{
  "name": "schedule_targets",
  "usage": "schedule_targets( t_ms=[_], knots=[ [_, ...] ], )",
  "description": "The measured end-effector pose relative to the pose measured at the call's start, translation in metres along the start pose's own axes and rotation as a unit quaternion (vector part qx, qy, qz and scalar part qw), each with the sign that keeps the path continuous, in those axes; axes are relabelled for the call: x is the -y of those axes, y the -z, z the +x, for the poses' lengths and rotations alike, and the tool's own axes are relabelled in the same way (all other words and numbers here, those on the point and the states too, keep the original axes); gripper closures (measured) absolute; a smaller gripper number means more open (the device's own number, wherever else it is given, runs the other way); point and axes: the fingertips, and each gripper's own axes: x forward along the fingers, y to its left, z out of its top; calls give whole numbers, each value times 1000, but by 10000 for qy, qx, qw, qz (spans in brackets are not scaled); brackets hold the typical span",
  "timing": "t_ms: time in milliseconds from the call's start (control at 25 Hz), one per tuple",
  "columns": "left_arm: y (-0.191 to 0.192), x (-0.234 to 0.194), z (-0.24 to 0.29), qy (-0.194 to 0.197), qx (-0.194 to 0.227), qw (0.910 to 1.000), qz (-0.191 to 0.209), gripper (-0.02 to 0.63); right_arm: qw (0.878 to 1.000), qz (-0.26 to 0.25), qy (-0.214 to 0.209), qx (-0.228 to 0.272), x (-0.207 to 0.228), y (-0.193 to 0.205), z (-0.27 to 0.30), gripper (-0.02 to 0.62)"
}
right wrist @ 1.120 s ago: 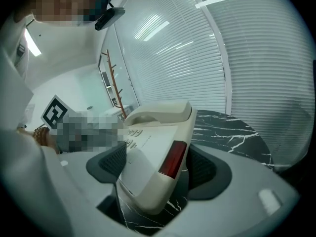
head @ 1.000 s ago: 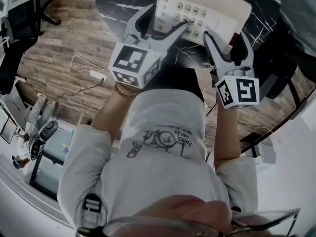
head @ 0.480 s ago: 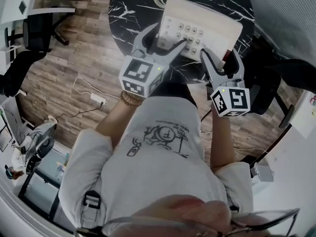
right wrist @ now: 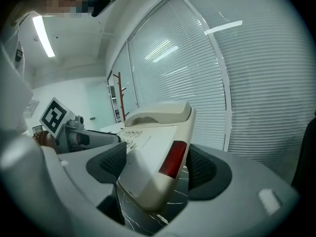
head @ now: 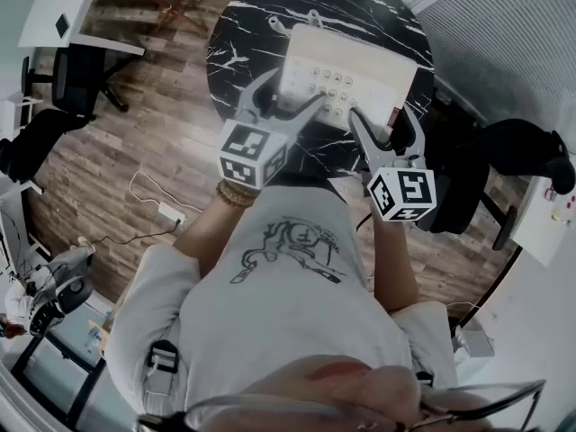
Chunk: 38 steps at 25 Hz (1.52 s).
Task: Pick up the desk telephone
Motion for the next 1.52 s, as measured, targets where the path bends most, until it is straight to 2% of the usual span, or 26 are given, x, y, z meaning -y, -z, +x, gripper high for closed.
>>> schedule_targets(
  t_ms=[600, 1520],
  knots=[
    [-68, 31, -45, -94, 484, 9979, 427, 253, 9983, -180, -7, 554, -28, -68, -38, 212],
    [-76, 34, -49, -112, 490, 9979, 412, 253, 9979, -176, -17, 620, -29, -76, -41, 213]
  ],
)
